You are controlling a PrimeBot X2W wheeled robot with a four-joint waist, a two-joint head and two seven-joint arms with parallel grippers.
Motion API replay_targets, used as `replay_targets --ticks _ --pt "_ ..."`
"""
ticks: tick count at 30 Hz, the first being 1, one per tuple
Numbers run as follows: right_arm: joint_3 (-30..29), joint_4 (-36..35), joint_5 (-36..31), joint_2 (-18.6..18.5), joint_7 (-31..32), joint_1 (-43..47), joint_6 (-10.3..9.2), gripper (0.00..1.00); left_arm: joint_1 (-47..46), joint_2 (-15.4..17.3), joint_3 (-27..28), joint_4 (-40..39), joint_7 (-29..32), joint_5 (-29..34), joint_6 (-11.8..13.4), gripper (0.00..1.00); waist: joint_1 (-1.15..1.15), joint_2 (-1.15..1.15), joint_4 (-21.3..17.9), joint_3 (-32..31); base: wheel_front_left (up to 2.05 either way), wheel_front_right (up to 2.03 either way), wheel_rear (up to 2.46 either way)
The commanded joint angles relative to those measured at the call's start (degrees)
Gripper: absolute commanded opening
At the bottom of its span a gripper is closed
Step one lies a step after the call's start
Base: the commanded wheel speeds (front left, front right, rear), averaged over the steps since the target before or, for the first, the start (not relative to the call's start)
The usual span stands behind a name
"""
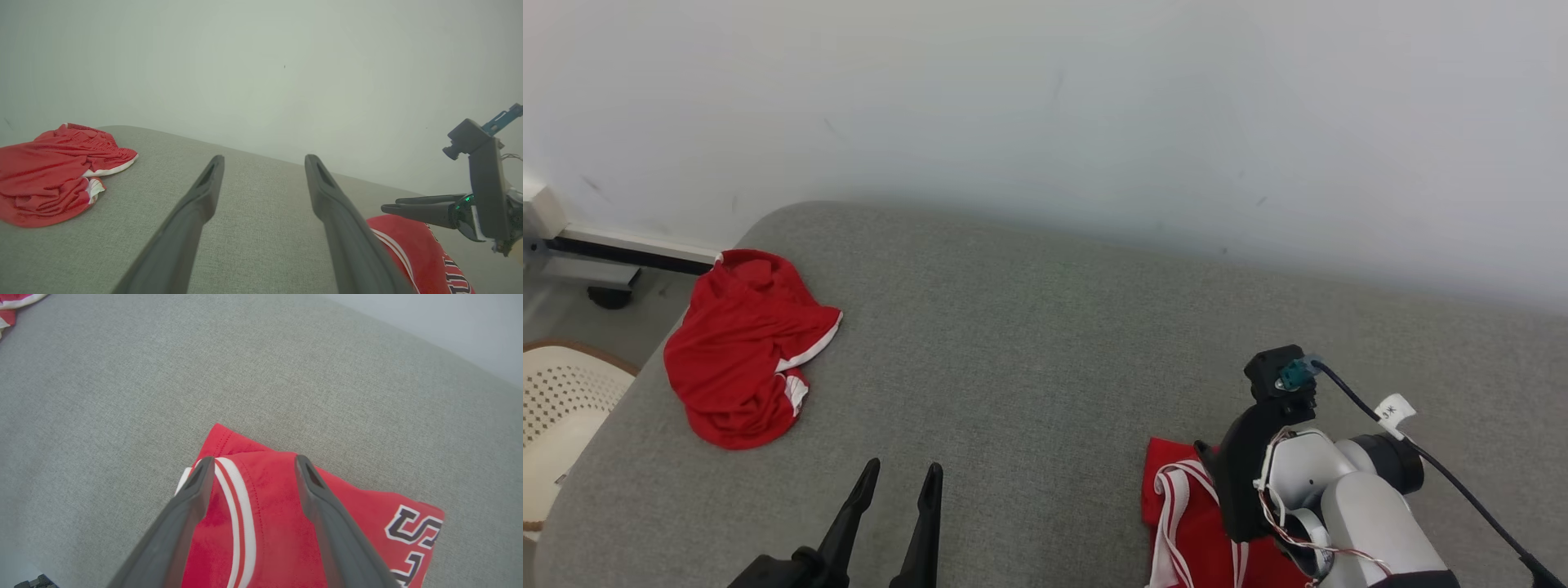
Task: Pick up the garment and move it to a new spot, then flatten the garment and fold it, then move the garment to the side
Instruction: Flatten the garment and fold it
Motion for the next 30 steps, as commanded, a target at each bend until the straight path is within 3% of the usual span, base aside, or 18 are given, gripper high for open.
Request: replay_targets --ticks 1,10,15,17,19,20,21,30 --pt "0.66 2.74 -0.51 -0.05 0.43 -1.90 -0.10 1.00 -0.76 -0.16 -0.04 0.22 -0.10 0.24 -0.09 1.00 -0.01 0.00 1.88 0.82 0.00 0.00 0.00" --pt "2.60 14.75 -3.65 -0.46 0.63 -7.15 -0.10 1.00 -1.00 -0.66 -0.36 0.57 -0.38 0.23 -0.37 1.00 -0.01 0.00 3.92 2.34 0.00 0.00 0.00" --pt "3.03 18.06 -4.08 -1.04 -0.37 -7.79 -0.10 1.00 -1.26 -0.87 -0.29 0.72 -0.50 0.26 -0.37 1.00 -0.01 0.00 4.08 2.88 0.00 0.00 0.00" --pt "3.11 19.17 -4.37 -1.17 -1.29 -7.74 -0.10 0.78 -1.48 -0.93 -0.09 0.64 -0.53 0.22 -0.39 1.00 -0.01 0.00 4.00 3.35 0.00 0.00 0.00" --pt "3.18 20.16 -4.76 -1.39 -2.27 -7.91 -0.10 0.38 -1.71 -1.08 0.06 0.64 -0.59 0.25 -0.38 1.00 -0.01 0.00 3.92 3.75 0.00 0.00 0.00" --pt "3.45 20.50 -5.11 -1.56 -2.86 -7.99 -0.10 0.26 -1.83 -1.15 0.12 0.67 -0.62 0.30 -0.33 1.00 -0.01 0.00 3.88 3.91 0.00 0.00 0.00" --pt "3.72 20.67 -5.36 -1.70 -3.44 -8.06 -0.10 0.00 -1.95 -1.20 0.16 0.70 -0.64 0.35 -0.34 1.00 -0.01 0.00 3.84 4.06 0.00 0.00 0.00" --pt "1.37 18.66 -7.79 -1.49 -14.52 -5.88 -0.10 0.00 -2.16 -1.53 0.72 1.11 -0.65 0.62 -0.59 1.00 -0.01 0.00 2.91 4.50 0.00 0.00 0.00"
